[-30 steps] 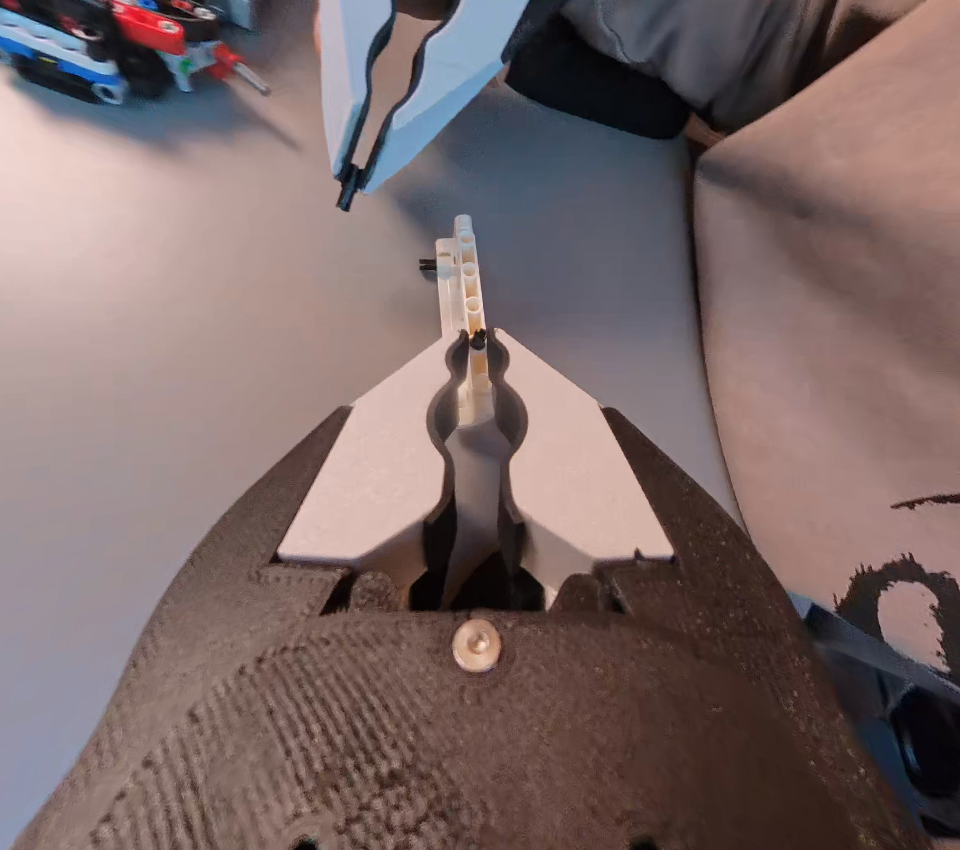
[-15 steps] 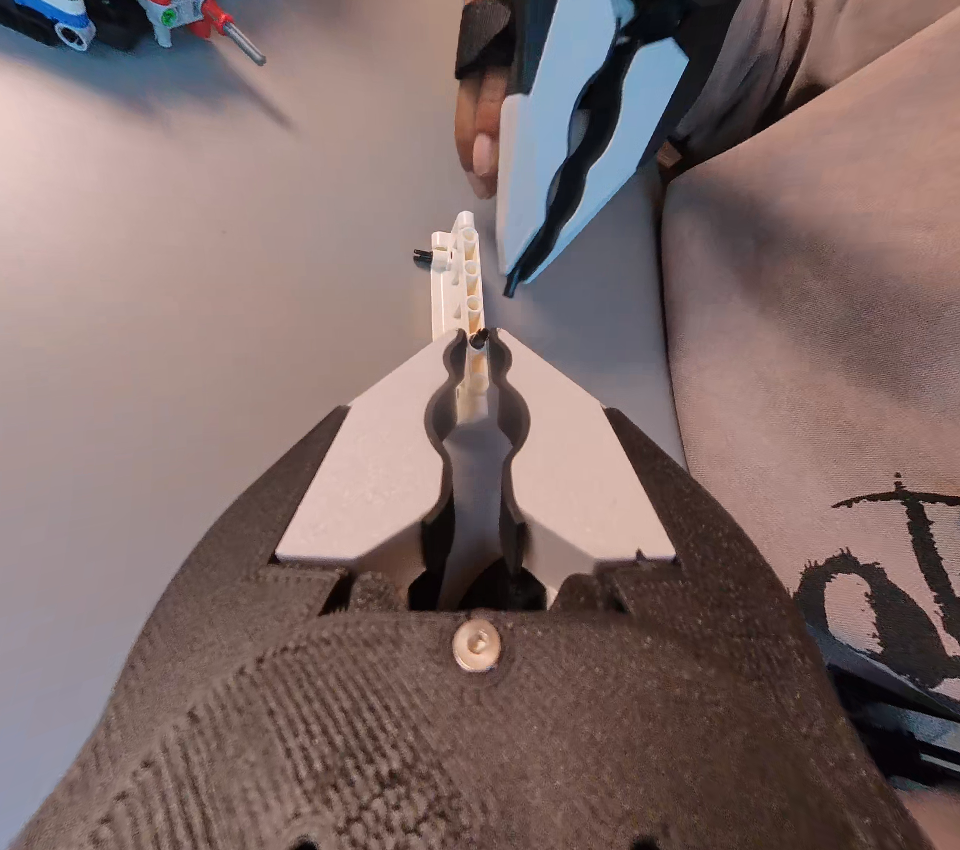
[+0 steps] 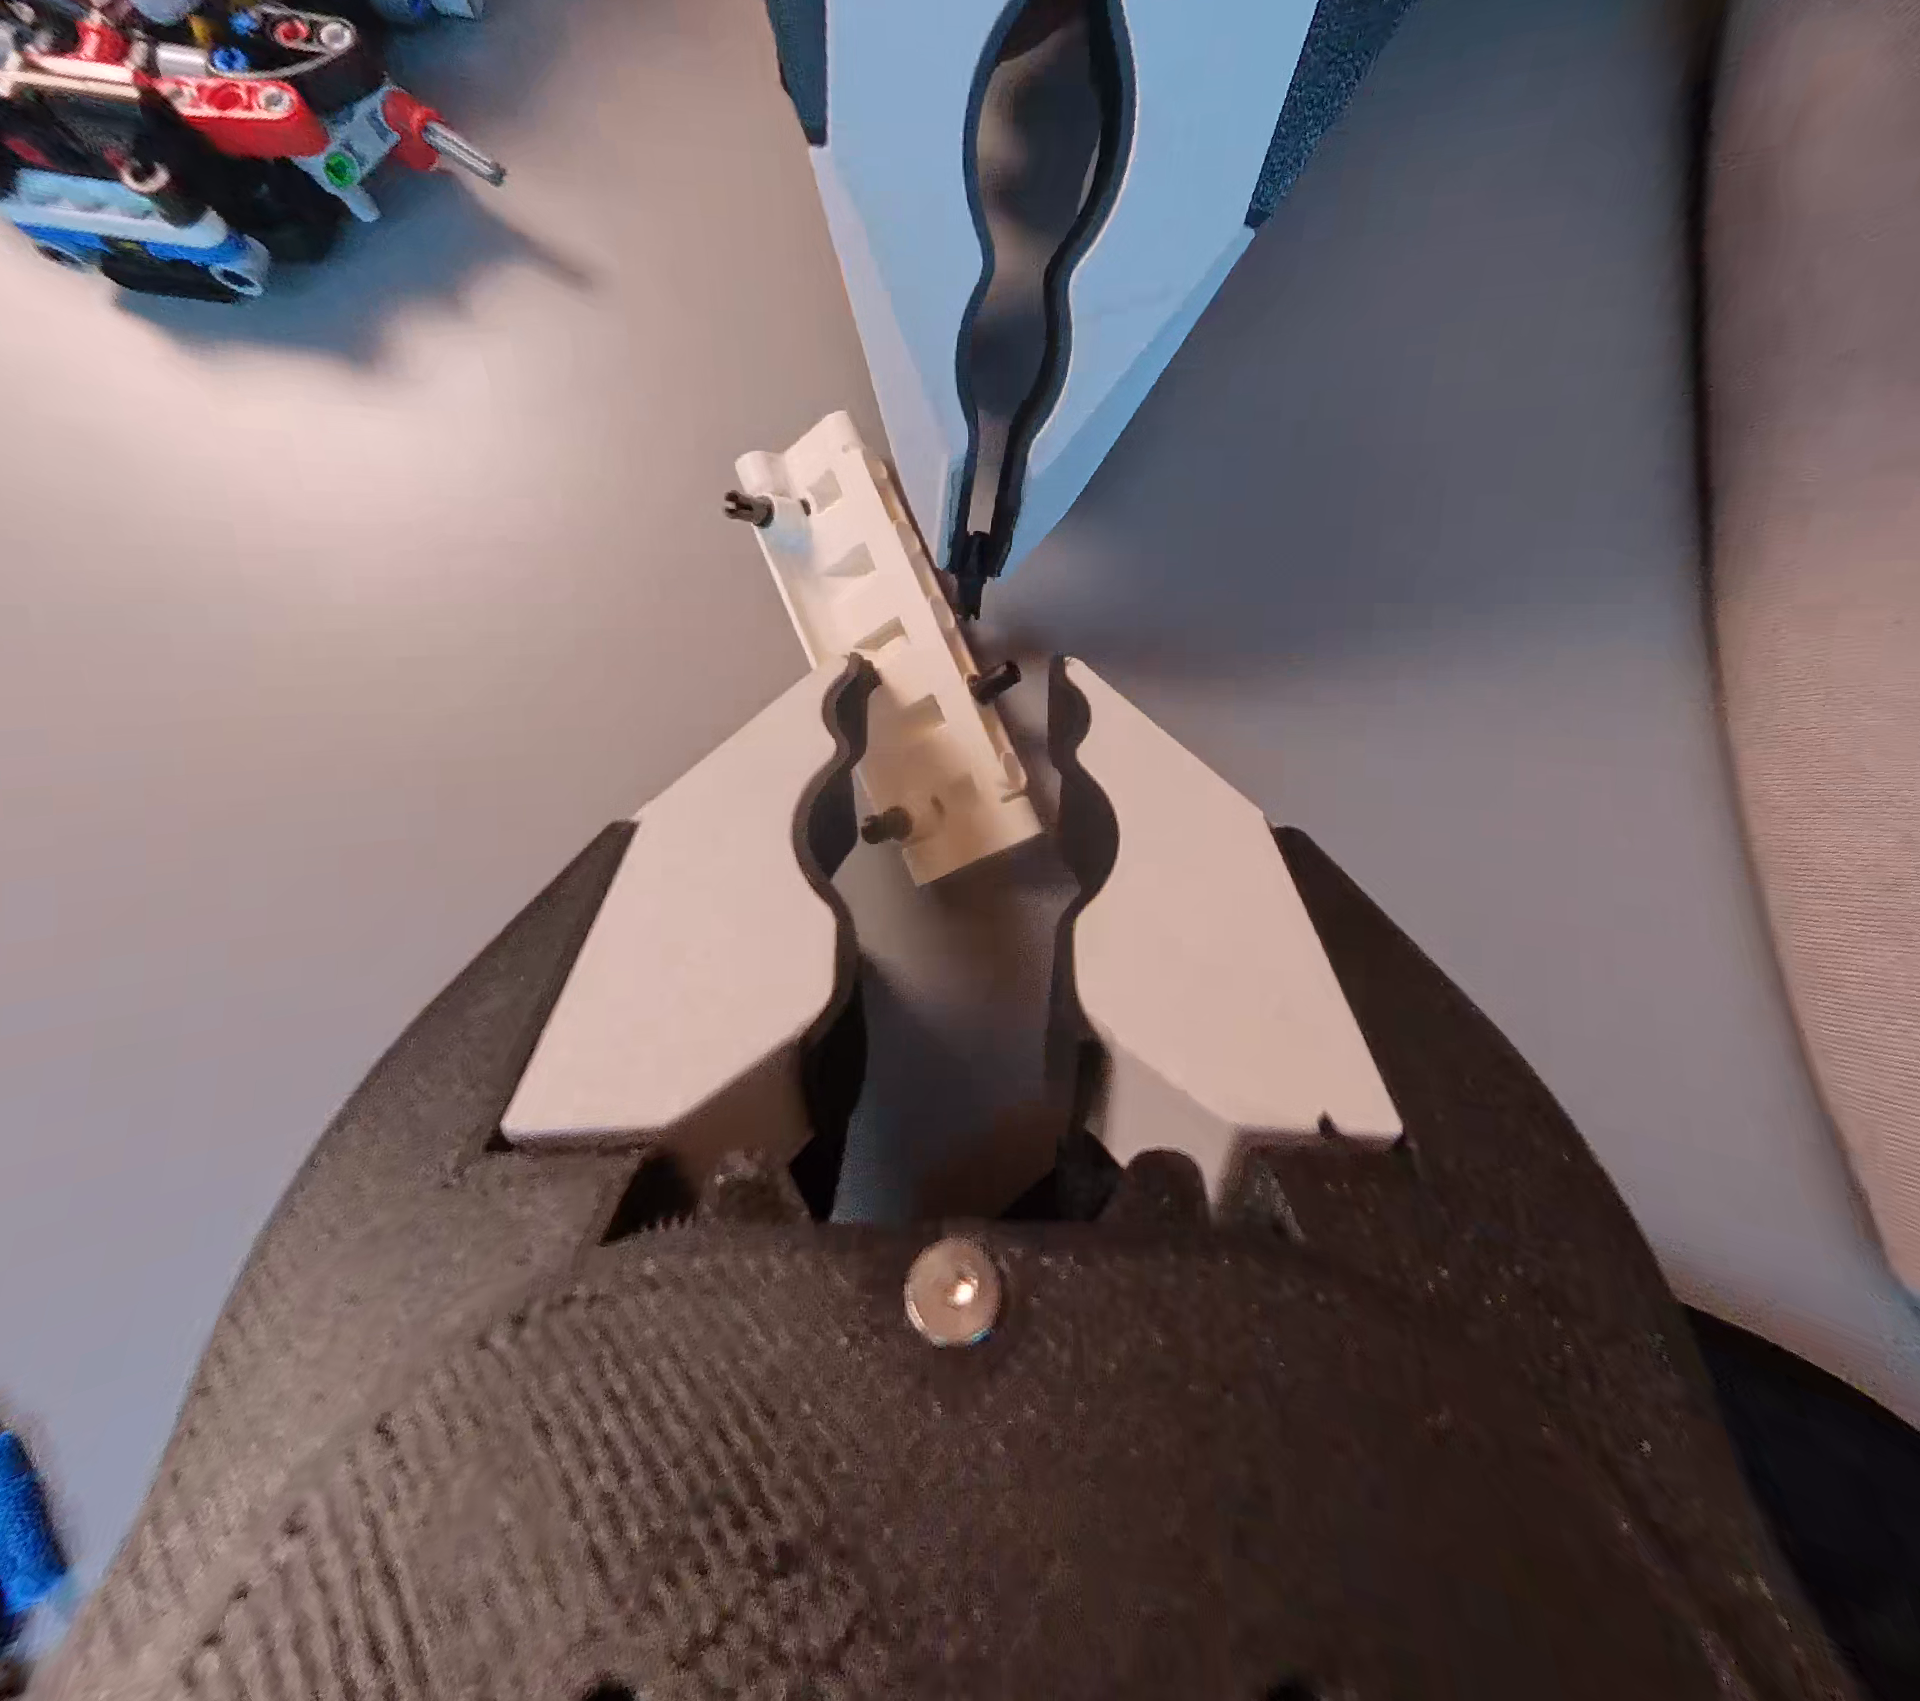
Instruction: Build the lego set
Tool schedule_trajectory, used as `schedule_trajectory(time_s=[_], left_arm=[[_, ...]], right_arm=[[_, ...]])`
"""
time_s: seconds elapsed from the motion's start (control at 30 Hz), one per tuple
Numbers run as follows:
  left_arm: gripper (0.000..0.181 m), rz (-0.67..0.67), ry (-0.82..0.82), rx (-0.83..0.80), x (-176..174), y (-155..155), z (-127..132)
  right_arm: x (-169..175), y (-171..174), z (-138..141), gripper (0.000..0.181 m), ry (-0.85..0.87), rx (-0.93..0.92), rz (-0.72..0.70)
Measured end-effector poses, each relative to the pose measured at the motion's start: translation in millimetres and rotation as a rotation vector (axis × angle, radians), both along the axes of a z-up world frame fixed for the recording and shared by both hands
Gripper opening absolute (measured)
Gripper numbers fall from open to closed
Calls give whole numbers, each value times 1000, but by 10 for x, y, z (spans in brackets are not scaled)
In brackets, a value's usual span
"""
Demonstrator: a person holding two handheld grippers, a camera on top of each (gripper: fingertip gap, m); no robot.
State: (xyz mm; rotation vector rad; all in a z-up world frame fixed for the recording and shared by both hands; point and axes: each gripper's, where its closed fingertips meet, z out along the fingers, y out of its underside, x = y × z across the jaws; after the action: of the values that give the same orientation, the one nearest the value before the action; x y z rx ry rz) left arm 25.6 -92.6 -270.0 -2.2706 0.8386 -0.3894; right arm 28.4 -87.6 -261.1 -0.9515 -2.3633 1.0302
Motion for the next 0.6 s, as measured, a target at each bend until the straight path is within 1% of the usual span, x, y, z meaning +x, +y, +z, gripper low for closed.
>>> schedule_trajectory(time_s=[0.03, 0.1, 0.27, 0.3, 0.33, 0.43, 0.5, 0.53, 0.6], left_arm=[[33, 3, 40, 25, -14, 18, -8], [36, 11, 75, 45, -15, 34, -8], [41, 31, 72, 74, -30, 66, -8], [38, 25, 81, 84, -27, 67, -7], [26, 31, 91, 92, -42, 81, -6], [21, 87, 131, 112, -173, 165, 1], [16, 85, 189, 142, -240, 184, 11], [16, 86, 168, 141, -235, 179, 21], [11, 111, 53, 143, -229, 184, 99]], right_arm=[[-16, 13, 1, 3, 8, 6, -13], [-35, 34, 3, 3, 10, 6, -32], [-51, 100, 39, 2, 4, -33, -77], [-40, 107, 41, 2, 2, -37, -78], [-31, 117, 45, 2, 1, -40, -81], [-6, 152, 113, 2, 15, -69, -90], [-1, 188, 200, 2, 45, -100, -97], [0, 214, 238, 2, 57, -115, -107], [-2, 264, 298, 2, 82, -132, -122]])
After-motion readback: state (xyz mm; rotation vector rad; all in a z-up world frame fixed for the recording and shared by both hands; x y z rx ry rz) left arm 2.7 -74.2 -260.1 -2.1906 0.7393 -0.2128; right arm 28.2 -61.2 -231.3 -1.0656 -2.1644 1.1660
